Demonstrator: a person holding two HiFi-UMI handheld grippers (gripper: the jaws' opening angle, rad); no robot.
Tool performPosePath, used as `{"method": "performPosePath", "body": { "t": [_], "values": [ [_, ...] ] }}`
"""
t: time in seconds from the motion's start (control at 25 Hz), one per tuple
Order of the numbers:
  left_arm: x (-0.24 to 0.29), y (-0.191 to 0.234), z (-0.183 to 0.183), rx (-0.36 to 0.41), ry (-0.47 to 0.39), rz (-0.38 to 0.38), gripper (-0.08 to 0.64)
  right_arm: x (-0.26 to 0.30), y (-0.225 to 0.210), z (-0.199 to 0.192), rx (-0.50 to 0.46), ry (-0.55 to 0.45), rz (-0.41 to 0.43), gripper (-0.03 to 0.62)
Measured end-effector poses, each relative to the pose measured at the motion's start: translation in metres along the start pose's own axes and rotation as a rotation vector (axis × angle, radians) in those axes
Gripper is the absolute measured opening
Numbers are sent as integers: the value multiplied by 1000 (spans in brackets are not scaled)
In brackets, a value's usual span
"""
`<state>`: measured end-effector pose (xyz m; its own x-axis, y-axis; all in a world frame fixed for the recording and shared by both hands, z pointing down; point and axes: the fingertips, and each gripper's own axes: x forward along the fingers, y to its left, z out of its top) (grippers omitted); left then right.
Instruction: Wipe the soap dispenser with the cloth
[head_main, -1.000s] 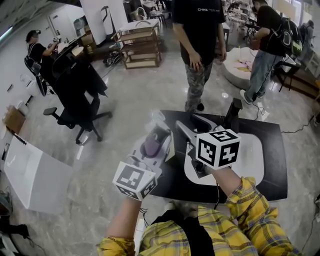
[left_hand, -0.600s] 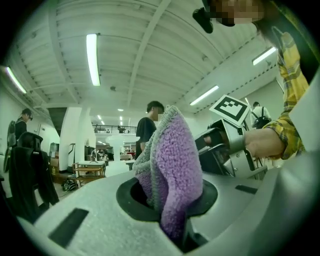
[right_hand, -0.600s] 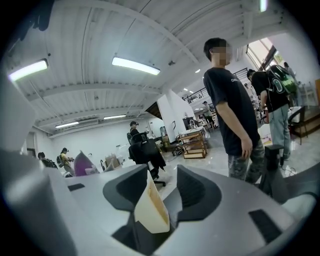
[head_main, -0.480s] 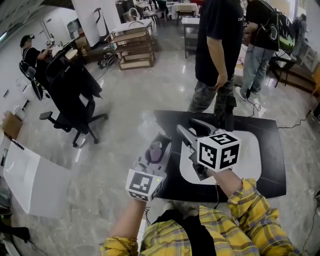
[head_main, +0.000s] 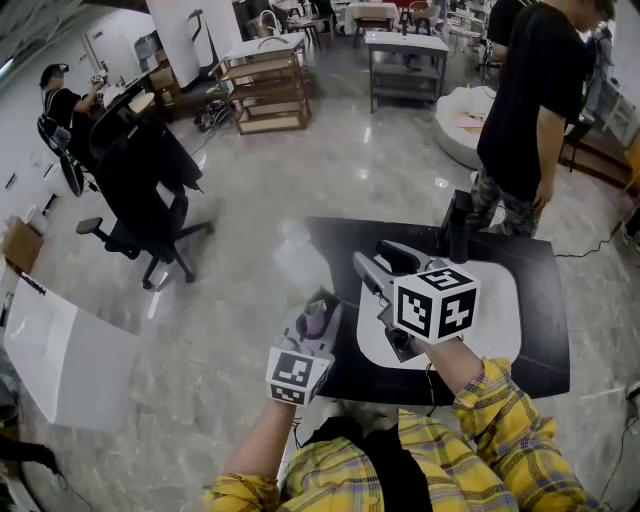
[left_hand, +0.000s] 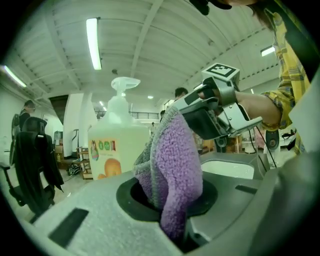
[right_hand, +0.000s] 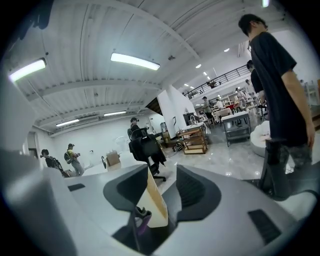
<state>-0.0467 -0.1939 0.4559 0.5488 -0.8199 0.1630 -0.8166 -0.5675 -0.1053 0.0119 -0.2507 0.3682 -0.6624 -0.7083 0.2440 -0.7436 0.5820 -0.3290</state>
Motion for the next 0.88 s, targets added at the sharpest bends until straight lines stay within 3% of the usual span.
{"method": "performPosePath", "body": {
  "t": [0.72, 0.88],
  "values": [
    [7, 1, -67, -112, 210, 30, 60, 7, 0, -8, 10, 28, 38, 169],
    [-1, -2, -55, -156, 168, 23, 60, 11, 10, -5, 0, 22, 113, 169]
  ]
}}
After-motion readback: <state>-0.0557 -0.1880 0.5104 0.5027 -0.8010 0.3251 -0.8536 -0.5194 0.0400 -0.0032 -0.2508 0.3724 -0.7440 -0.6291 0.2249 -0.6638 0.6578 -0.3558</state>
